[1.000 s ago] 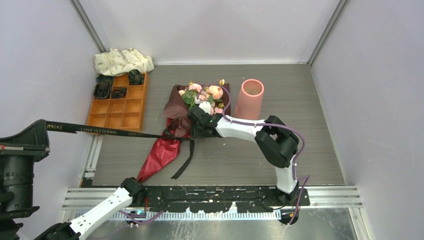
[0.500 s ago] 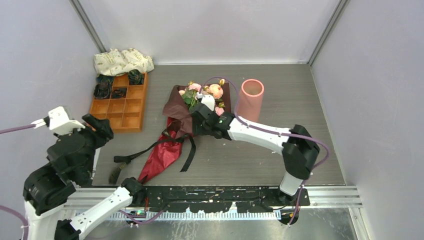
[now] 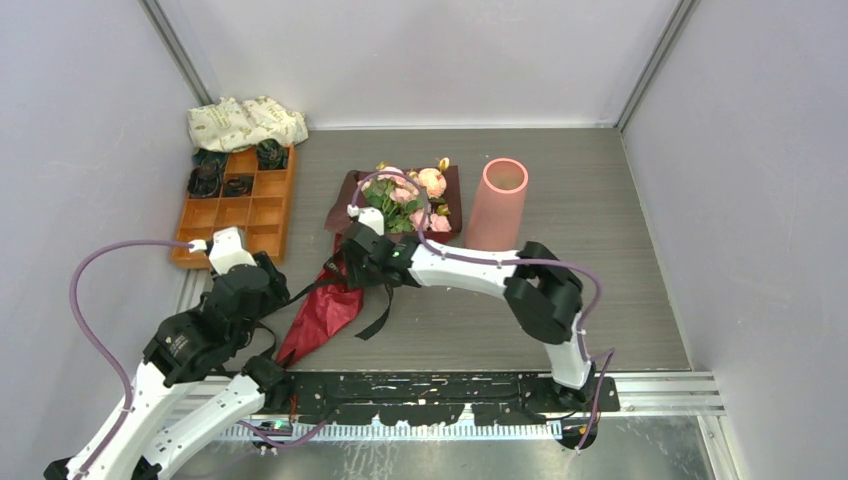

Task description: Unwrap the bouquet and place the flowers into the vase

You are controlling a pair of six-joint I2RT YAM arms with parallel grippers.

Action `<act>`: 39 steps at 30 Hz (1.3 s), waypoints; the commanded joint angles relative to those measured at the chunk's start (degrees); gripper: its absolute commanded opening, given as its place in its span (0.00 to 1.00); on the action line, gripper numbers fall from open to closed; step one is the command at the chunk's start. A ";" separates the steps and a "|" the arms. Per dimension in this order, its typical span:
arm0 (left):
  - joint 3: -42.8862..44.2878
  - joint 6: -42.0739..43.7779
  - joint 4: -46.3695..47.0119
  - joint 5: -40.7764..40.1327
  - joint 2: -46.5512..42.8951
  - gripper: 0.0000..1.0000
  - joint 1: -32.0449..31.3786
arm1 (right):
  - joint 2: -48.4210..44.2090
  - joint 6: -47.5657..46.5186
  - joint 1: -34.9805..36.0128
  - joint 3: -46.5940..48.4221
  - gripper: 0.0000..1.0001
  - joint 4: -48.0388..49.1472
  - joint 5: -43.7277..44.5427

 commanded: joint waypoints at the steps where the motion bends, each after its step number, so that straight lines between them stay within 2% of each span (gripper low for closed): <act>1: -0.22 -2.41 4.50 0.42 -0.98 0.49 0.25 | 5.36 -1.60 -0.53 7.87 0.54 -1.75 -0.03; 6: -6.63 -4.15 7.96 5.19 1.76 0.48 0.24 | 6.96 -1.10 -3.09 7.93 0.54 -6.08 2.35; 10: -12.26 -6.03 14.80 10.23 3.48 0.47 0.22 | 3.19 -0.65 -6.81 1.84 0.54 -7.03 3.60; 14: -14.15 -5.86 21.54 14.42 7.41 0.46 0.20 | -1.77 -2.01 -9.89 -3.01 0.54 -7.10 4.88; 24: -18.17 -6.09 40.71 25.05 22.04 0.38 0.20 | -6.14 -8.17 -12.41 -0.04 0.54 -15.11 6.60; 29: -12.31 -0.42 44.54 25.76 25.86 0.38 0.25 | -11.88 -6.45 -12.40 -2.89 0.55 -15.34 5.78; 32: -5.95 4.68 44.33 26.00 28.18 0.43 0.23 | -15.30 -5.18 -12.38 -5.61 0.56 -14.85 5.16; 35: 1.32 9.24 42.90 26.51 33.28 0.53 0.25 | -17.20 -4.11 -12.41 -8.03 0.56 -13.68 3.98; 39: 11.76 14.46 38.23 28.39 43.80 0.52 0.18 | -19.56 -2.30 -12.30 -10.80 0.56 -12.93 4.02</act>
